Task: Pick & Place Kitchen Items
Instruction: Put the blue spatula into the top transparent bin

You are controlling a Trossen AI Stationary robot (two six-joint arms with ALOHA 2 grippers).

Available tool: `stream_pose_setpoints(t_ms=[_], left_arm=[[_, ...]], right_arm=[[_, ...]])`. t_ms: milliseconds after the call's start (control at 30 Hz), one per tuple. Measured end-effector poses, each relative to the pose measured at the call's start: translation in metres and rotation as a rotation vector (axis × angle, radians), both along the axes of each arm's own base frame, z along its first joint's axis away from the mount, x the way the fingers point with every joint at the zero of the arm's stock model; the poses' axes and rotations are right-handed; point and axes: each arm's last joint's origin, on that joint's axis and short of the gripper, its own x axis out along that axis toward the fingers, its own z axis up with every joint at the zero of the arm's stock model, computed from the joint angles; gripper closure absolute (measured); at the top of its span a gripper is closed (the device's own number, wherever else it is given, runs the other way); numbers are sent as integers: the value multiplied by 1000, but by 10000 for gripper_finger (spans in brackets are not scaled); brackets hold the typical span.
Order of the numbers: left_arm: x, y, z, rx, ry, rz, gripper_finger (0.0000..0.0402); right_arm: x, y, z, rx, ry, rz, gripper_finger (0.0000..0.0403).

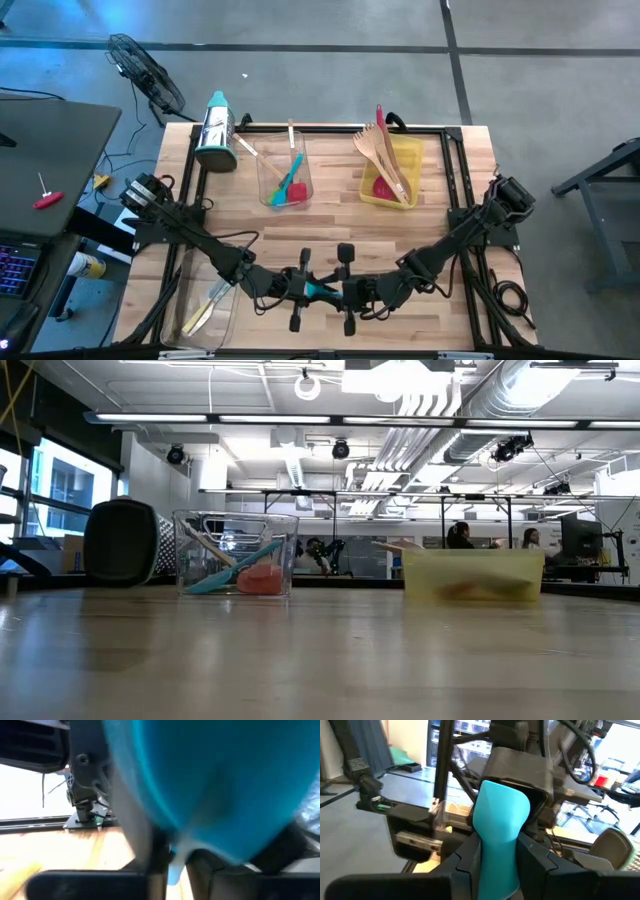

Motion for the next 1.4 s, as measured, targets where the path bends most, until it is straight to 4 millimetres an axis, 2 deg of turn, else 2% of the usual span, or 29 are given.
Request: stream_pose_setpoints(t_ms=[67, 200, 233, 300, 500, 567, 633, 700, 867, 1033, 1200, 1400], left_arm=[[0, 0, 0, 0, -1, -4, 378], [0, 0, 0, -4, 1, 4, 378], [0, 0, -1, -5, 6, 8, 378], [0, 0, -1, -3, 14, 14, 378], [0, 1, -3, 8, 29, 28, 378], [0, 2, -4, 11, 38, 41, 378], [-2, 3, -4, 27, 57, 73, 378], [-4, 5, -3, 25, 83, 101, 379], [-7, 9, -1, 40, 181, 175, 388], [-9, 12, 13, 163, 303, 259, 392], [-17, 22, 42, 344, 470, 402, 392], [-42, 42, 77, 617, 618, 579, 391]], right_arm=[[0, 0, 0, 0, 0, 5, 320], [0, 0, 0, 18, 5, 12, 322], [0, 0, -1, 27, 9, 11, 312], [0, 0, -1, 35, 14, -1, 264], [-5, 4, -2, 16, 11, -100, 85], [-8, 7, -5, -25, 37, -106, 42], [-13, 12, -7, -55, 47, -143, 16], [-19, 16, -8, -80, 50, -203, 14], [-34, 27, -10, -173, 46, -359, 39], [-49, 38, -15, -188, 60, -411, 54], [-59, 45, -22, -104, 82, -397, 58], [-67, 49, -30, 27, 109, -398, 57]])
